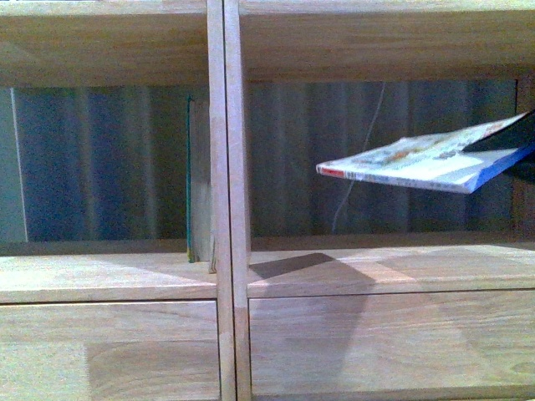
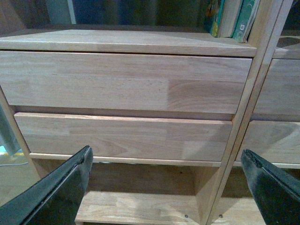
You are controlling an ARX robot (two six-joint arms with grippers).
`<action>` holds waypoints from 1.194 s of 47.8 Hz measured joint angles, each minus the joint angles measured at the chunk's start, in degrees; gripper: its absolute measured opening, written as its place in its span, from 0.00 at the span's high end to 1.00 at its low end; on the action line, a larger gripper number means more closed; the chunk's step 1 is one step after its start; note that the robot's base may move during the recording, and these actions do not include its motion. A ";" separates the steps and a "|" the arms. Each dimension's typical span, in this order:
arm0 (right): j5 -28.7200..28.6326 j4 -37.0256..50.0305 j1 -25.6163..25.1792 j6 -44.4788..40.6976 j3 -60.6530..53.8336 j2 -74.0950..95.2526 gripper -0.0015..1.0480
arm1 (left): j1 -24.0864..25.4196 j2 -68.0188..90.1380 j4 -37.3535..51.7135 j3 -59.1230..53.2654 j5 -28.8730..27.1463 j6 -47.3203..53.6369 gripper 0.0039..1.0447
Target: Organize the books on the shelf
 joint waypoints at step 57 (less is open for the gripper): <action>1.20 -0.28 21.75 -9.88 -4.17 -8.70 0.93 | 6.12 43.08 30.56 17.27 25.49 -26.80 0.07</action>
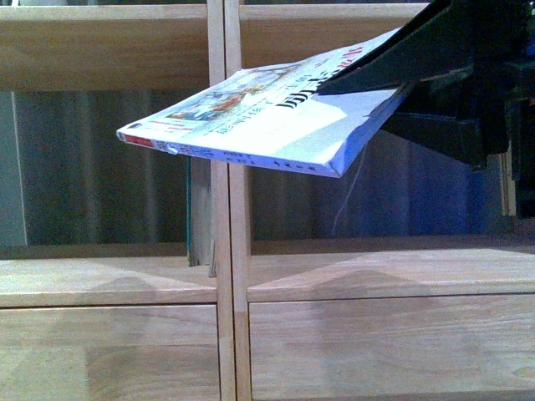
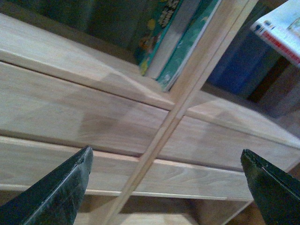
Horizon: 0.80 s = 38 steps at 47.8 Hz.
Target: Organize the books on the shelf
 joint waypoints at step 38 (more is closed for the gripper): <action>0.11 1.33 5.68 -0.35 0.52 -0.02 0.93 | -15.98 14.99 23.32 8.55 -4.79 -28.35 0.07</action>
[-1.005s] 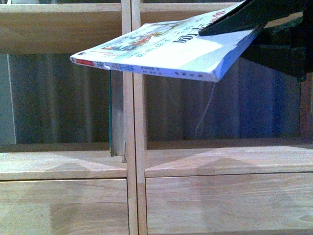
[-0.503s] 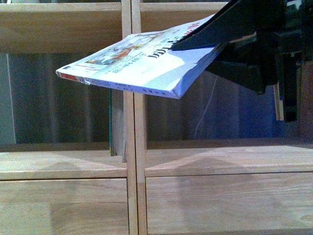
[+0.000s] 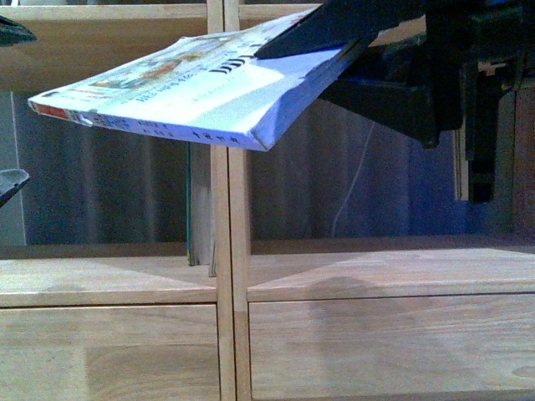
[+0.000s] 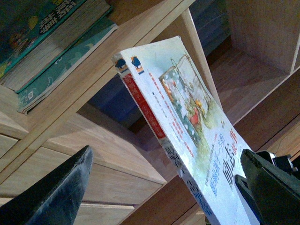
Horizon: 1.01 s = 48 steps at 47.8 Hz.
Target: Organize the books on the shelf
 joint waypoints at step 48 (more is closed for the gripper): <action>-0.31 -0.98 5.27 2.51 -2.84 -3.30 0.93 | -2.86 2.97 6.43 0.94 -4.46 -6.36 0.82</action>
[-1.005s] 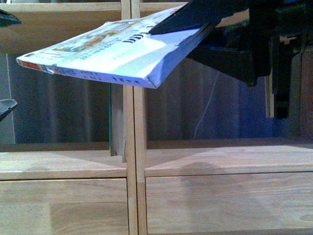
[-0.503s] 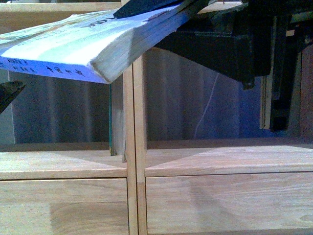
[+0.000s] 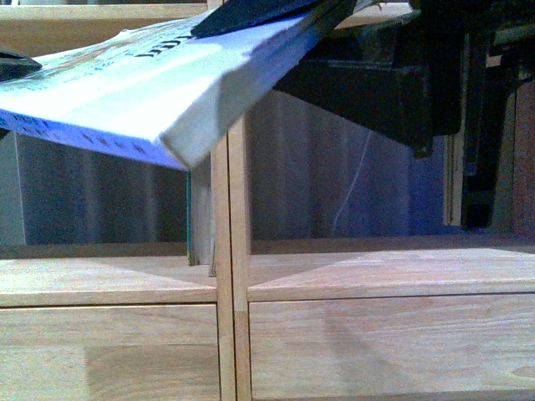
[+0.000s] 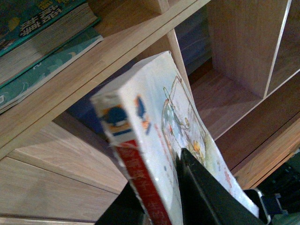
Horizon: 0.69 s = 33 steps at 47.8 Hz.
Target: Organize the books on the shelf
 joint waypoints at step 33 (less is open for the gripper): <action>5.99 -0.15 -5.46 -6.84 -0.57 0.28 0.50 | 1.99 -5.11 -12.46 2.91 -1.05 5.07 0.94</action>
